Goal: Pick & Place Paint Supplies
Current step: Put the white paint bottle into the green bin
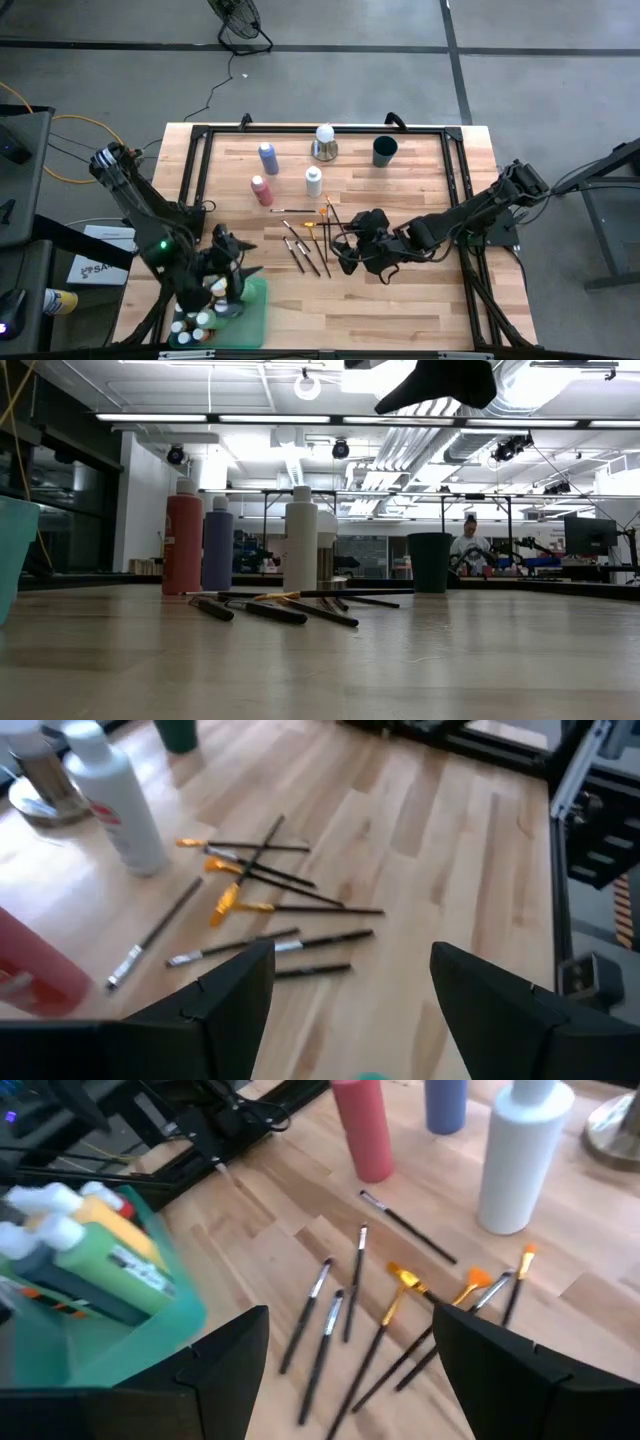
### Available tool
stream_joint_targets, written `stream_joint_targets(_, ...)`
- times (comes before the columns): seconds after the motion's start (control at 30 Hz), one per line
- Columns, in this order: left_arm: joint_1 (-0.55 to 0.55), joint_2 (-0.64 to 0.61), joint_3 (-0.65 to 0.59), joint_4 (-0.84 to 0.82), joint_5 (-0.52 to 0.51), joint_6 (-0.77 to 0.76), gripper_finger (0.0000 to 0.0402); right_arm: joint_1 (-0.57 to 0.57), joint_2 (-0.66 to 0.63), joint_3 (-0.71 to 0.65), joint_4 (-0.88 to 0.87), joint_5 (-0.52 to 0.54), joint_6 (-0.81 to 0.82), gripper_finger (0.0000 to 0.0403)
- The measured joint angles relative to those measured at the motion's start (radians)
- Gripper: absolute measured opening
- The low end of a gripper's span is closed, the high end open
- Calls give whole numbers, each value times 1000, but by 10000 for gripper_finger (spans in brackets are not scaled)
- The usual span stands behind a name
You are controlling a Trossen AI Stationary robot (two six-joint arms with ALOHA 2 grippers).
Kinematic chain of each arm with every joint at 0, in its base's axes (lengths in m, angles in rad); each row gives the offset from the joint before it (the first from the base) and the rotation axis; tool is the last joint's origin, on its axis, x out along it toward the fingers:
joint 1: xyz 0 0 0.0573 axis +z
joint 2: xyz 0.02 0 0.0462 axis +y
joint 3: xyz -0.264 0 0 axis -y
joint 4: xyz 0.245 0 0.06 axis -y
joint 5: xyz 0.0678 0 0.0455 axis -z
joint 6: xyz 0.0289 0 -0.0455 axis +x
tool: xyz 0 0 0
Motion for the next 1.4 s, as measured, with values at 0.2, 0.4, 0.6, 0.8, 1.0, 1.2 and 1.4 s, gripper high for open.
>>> stream_joint_targets(0.2, 90, -85, 0, 0, 1, 108, 264, -72, 0, 0, -82, -65, -30, 275)
stream_joint_targets(0.4, 168, -134, 0, 0, 14, 183, 264, -166, 0, 0, -171, -120, -128, 280)
stream_joint_targets(0.6, 226, -154, 0, 0, 23, 215, 264, -275, 4, -1, -179, -122, -273, 343)
stream_joint_targets(0.8, 257, -154, 0, -1, 27, 215, 264, -372, 96, -16, -97, -118, -466, 393)
stream_joint_targets(1.0, 273, -154, 0, -1, 31, 211, 264, -423, 230, -18, 86, -141, -592, 379)
stream_joint_targets(1.2, 273, -154, 0, -6, 31, 190, 264, -457, 318, -18, 288, -157, -655, 382)
stream_joint_targets(1.4, 273, -154, 0, -9, 22, 161, 264, -510, 374, -17, 429, -157, -626, 381)
